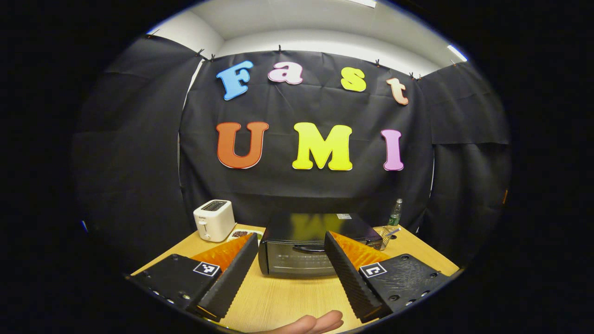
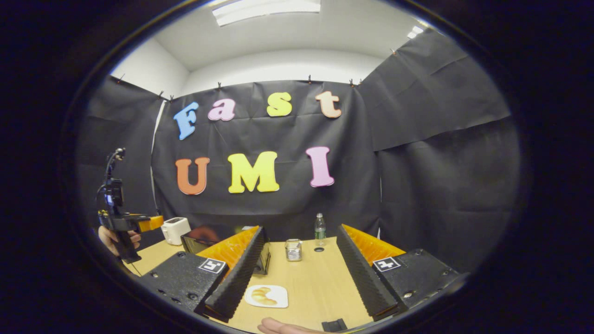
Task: Open the electric oven with the left hand, put the food in, and close the electric oven.
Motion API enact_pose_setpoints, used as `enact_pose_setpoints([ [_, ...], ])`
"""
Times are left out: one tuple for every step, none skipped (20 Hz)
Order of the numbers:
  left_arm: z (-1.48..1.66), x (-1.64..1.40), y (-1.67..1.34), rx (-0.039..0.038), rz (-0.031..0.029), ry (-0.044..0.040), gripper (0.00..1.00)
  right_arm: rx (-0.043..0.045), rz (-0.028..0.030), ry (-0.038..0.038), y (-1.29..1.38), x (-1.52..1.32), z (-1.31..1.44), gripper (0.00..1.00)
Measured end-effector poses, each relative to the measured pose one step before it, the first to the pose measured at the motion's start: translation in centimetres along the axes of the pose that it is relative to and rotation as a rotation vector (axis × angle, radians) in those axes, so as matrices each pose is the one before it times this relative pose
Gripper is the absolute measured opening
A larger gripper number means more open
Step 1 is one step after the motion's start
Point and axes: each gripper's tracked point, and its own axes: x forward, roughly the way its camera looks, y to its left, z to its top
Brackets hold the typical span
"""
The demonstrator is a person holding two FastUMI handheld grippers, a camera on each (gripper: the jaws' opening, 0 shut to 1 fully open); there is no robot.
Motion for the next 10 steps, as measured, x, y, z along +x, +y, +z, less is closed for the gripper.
enact_pose_setpoints([
  [-0.772,1.946,0.226,-0.00275,0.01097,0.02179,0.94,0.00139,-0.00534,0.00095,-0.448,0.073,-0.2,0.96],
  [-0.974,2.005,-0.25,-0.01378,-0.00225,0.02249,0.94,-0.0001,-0.00677,0.0009,-0.422,0.147,-0.354,0.96],
  [-0.97,1.588,-0.93,-0.01274,-0.01933,0.03165,0.94,-0.00126,-0.00728,0.00214,-0.455,0.165,-0.324,0.96],
  [-0.698,1.758,-0.368,-0.00418,-0.00861,0.02262,0.94,-0.00047,-0.00719,0.00383,-0.472,0.164,-0.558,0.96],
  [-0.526,1.551,-0.257,0.00174,-0.00177,0.01398,0.94,0.00099,-0.00417,0.00315,-0.359,0.228,-0.414,0.96],
  [-0.573,1.405,-0.394,-0.00261,-0.00476,0.01213,0.94,0.00065,-0.00229,0.00424,-0.354,0.261,-0.499,0.96],
  [-0.547,1.143,-0.59,-0.00864,-0.00821,0.0118,0.94,0.00132,-0.00442,0.00557,-0.41,0.263,-0.448,0.96],
  [-0.603,0.99,-0.947,-0.00517,-0.01999,0.01222,0.94,0.002,-0.00536,0.00429,-0.465,0.426,-0.557,0.96],
  [-0.435,0.833,-0.926,0.00101,-0.0211,0.00777,0.94,0.00105,-0.00404,0.007,-0.39,0.413,-0.359,0.96],
  [-0.589,0.805,-0.346,0.00729,-0.0048,0.01073,0.94,0.00195,-0.00359,0.00683,-0.282,0.342,-0.5,0.96],
])
